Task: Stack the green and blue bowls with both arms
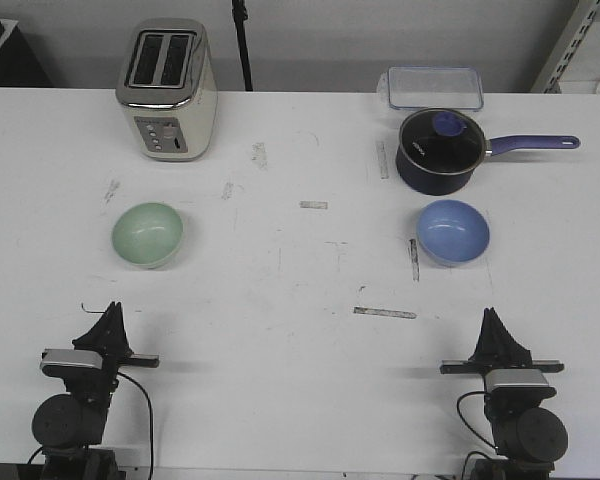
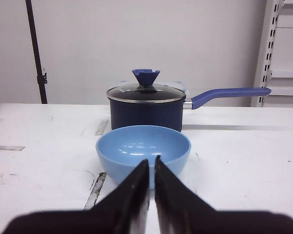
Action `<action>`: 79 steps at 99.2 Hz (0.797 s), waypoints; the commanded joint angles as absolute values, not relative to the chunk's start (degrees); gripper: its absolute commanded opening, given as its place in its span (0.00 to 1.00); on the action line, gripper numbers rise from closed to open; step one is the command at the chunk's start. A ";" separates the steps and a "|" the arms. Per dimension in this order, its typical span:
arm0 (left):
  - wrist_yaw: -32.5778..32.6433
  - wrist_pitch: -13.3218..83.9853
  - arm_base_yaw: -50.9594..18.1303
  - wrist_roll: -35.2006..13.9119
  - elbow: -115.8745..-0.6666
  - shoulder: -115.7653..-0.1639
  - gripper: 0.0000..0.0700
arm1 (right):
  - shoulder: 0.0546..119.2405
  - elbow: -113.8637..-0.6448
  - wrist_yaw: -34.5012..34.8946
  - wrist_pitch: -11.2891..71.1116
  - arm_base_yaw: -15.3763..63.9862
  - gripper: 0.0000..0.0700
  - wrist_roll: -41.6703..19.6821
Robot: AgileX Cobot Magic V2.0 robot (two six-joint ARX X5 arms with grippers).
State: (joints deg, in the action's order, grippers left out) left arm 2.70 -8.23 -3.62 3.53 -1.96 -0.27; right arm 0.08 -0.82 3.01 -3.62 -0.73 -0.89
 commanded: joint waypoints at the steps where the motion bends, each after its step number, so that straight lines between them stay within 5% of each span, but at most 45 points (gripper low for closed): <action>1: 2.59 -9.06 -3.66 3.40 -0.67 -0.19 0.00 | 0.08 -0.71 3.03 -4.25 -0.60 0.02 -1.50; 79: 2.59 -9.06 -3.66 3.40 -0.67 -0.19 0.00 | 2.76 -10.26 2.98 -3.92 -0.60 0.02 1.06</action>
